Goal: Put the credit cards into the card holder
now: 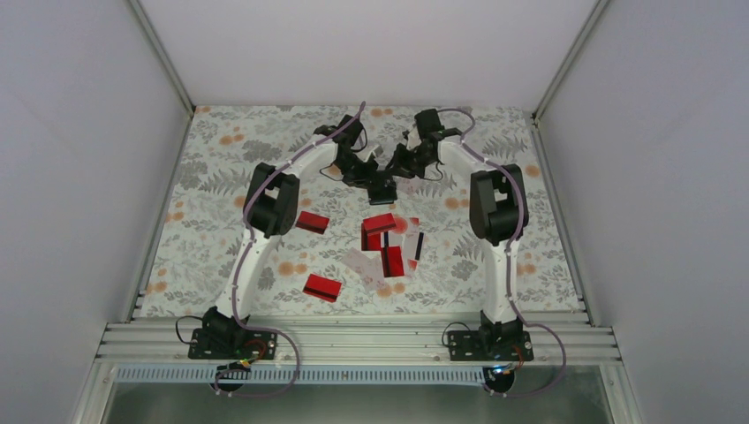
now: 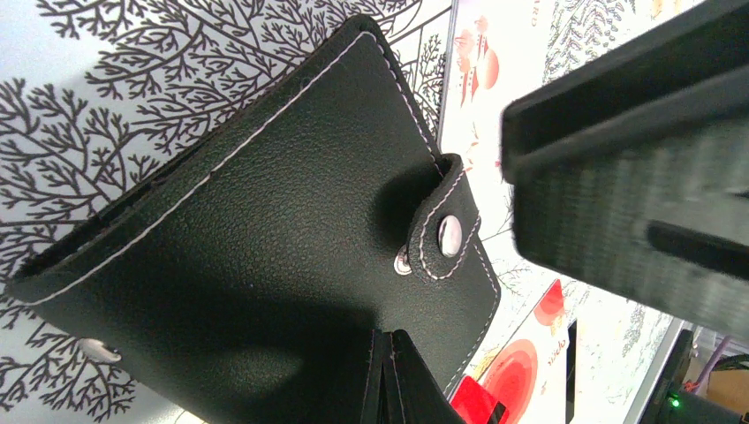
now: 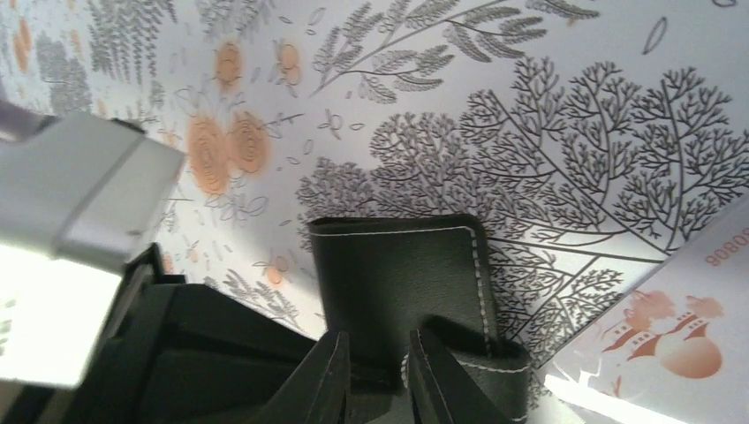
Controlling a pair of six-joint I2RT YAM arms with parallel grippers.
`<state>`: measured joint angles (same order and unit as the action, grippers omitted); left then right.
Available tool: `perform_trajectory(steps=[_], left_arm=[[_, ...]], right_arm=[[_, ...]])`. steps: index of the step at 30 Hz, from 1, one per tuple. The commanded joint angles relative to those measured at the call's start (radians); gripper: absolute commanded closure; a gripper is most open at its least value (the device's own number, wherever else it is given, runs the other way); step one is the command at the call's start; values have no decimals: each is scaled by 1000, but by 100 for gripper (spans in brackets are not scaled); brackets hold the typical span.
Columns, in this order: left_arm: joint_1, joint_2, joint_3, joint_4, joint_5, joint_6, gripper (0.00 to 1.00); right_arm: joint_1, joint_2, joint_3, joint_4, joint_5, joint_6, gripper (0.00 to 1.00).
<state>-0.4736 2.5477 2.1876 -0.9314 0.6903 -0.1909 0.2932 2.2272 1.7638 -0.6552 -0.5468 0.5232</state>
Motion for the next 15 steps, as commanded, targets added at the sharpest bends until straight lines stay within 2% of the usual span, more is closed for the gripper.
perform_trajectory(steps=[1, 15], left_arm=[[-21, 59, -16, 24, -52, 18, 98], [-22, 63, -18, 26, -41, 18, 98]], right_arm=[[-4, 17, -15, 6, 39, 0, 82], [1, 22, -97, 48, -3, 25, 82]])
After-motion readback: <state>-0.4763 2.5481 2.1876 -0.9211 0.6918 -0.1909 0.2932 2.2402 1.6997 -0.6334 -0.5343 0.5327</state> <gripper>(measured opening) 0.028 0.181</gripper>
